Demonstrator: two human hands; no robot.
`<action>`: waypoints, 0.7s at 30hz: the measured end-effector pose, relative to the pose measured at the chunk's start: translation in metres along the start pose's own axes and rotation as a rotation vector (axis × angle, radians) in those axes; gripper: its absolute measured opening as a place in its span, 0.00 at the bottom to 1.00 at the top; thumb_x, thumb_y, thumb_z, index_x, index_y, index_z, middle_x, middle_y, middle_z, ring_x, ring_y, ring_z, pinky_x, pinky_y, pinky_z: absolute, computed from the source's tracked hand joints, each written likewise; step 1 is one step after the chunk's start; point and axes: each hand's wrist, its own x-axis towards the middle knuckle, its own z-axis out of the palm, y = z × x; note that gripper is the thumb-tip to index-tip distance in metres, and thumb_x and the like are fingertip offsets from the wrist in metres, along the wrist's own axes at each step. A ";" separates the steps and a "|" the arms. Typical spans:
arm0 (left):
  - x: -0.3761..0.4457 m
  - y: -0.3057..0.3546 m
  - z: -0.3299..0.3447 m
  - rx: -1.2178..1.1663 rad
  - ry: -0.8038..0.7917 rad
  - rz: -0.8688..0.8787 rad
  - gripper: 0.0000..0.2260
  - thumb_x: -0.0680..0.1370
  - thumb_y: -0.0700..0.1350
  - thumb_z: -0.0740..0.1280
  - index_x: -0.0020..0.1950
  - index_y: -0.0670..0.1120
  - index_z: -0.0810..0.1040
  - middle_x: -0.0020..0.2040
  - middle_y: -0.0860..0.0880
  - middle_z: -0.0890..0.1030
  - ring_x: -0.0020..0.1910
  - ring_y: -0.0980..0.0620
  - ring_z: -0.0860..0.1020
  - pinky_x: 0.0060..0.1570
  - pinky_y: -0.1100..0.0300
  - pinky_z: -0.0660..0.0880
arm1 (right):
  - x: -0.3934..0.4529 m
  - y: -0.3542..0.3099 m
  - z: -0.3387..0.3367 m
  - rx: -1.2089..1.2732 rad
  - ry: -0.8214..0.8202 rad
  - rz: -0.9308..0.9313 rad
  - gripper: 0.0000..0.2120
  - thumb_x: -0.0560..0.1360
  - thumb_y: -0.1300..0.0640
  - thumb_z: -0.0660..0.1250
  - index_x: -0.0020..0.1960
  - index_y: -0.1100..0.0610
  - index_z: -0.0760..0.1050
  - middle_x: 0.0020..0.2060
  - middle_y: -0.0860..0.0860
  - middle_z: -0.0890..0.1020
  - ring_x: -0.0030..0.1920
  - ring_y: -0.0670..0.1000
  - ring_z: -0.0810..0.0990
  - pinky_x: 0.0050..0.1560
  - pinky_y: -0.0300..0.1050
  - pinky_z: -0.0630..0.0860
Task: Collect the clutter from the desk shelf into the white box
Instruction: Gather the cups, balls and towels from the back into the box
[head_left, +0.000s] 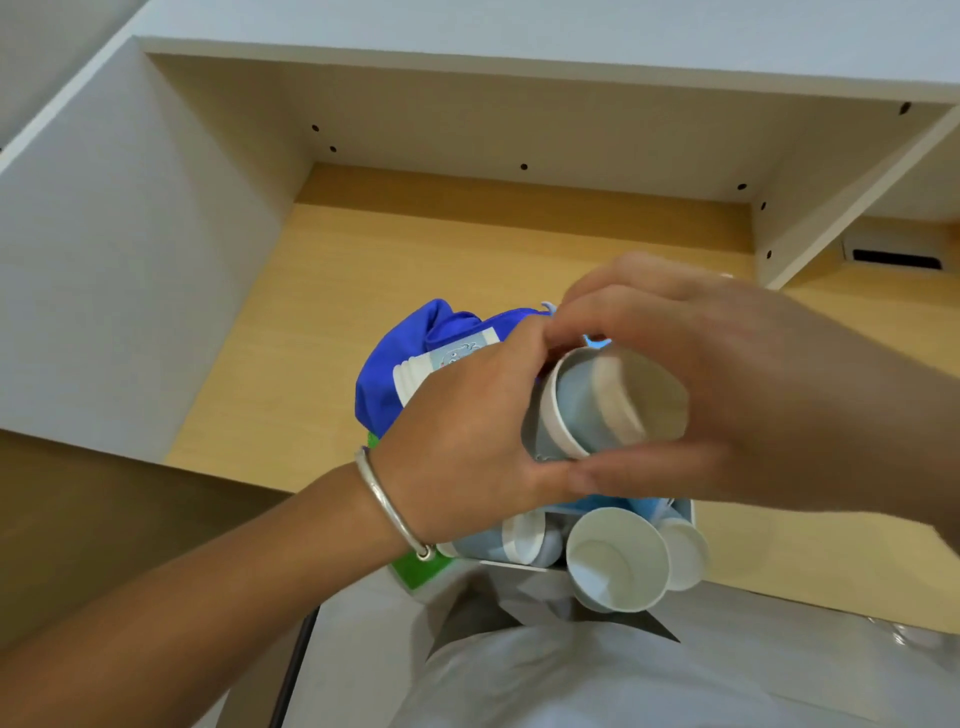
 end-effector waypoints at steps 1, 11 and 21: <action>0.000 -0.001 0.001 -0.034 -0.004 -0.014 0.36 0.66 0.54 0.78 0.68 0.51 0.65 0.56 0.56 0.79 0.55 0.56 0.78 0.51 0.52 0.77 | 0.022 -0.010 -0.002 0.029 0.081 0.009 0.31 0.66 0.30 0.64 0.63 0.46 0.71 0.59 0.41 0.73 0.58 0.42 0.72 0.53 0.42 0.73; -0.009 0.004 0.030 -0.074 -0.068 0.021 0.40 0.66 0.51 0.78 0.71 0.54 0.59 0.55 0.61 0.76 0.54 0.60 0.78 0.51 0.59 0.75 | 0.005 0.034 0.025 0.323 0.279 0.011 0.33 0.73 0.29 0.56 0.71 0.45 0.63 0.72 0.44 0.65 0.73 0.45 0.62 0.69 0.41 0.61; -0.019 0.001 0.065 0.141 -0.160 0.122 0.32 0.68 0.54 0.76 0.66 0.57 0.65 0.58 0.65 0.71 0.57 0.67 0.72 0.53 0.74 0.66 | -0.028 0.125 0.022 0.400 0.358 0.428 0.25 0.76 0.37 0.59 0.69 0.48 0.68 0.64 0.43 0.73 0.66 0.41 0.70 0.67 0.47 0.68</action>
